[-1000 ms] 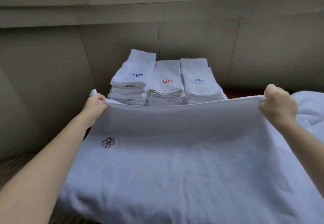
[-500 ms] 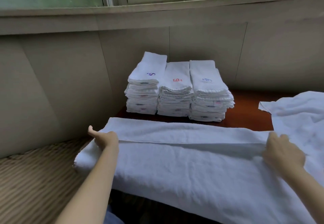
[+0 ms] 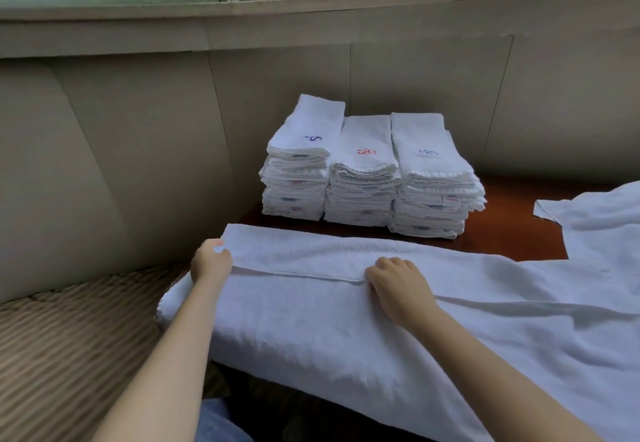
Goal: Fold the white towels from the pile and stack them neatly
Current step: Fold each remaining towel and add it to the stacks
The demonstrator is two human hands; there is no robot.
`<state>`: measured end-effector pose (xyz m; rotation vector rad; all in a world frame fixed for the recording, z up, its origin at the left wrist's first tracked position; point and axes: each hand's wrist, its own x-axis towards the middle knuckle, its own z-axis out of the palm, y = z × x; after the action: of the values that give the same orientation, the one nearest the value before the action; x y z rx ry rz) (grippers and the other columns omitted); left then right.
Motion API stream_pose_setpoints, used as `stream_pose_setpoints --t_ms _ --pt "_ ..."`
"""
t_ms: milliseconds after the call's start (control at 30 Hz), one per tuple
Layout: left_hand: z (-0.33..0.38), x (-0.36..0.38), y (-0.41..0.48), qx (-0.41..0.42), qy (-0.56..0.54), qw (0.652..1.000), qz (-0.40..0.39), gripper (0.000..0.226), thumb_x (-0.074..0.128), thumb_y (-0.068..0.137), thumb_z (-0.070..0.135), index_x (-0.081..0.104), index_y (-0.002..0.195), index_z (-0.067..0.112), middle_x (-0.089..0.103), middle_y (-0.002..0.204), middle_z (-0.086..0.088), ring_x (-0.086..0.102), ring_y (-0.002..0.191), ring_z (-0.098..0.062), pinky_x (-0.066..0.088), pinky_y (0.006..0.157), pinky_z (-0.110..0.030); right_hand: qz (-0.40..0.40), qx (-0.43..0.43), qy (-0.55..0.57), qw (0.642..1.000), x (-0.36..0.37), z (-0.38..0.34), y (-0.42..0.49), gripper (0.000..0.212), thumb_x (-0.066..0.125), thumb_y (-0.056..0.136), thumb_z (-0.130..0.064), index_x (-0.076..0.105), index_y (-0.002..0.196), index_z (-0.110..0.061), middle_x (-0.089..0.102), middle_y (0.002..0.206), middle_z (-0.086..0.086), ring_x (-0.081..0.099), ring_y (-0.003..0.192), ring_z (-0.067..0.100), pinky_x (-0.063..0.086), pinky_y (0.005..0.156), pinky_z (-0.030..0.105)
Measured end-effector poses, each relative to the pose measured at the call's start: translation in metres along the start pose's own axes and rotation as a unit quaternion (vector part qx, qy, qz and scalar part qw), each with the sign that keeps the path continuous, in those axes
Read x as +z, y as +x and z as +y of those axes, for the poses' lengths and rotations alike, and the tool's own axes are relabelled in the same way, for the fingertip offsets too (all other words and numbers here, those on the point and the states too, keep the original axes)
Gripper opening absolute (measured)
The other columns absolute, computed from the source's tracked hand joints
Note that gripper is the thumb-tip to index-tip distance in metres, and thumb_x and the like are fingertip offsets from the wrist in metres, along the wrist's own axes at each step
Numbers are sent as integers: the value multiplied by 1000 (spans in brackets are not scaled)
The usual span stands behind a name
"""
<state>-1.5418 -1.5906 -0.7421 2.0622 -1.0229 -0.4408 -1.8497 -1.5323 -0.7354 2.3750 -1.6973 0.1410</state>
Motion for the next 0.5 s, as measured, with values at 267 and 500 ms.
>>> stream_pose_setpoints --t_ms 267,500 --pt "-5 -2 13 -21 -120 991 58 41 32 98 5 52 134 6 52 136 -15 49 122 -36 42 103 -42 305 -15 70 950 13 -10 -2 26 66 58 9 71 77 -8 61 68 6 57 59 29 46 66 35" --pt "0 7 -5 30 112 990 85 33 45 88 -3 55 120 -1 46 128 -21 43 115 -40 39 92 -43 165 -86 144 972 12 -12 -3 27 54 56 -9 75 71 -17 65 65 -1 57 54 26 48 48 31"
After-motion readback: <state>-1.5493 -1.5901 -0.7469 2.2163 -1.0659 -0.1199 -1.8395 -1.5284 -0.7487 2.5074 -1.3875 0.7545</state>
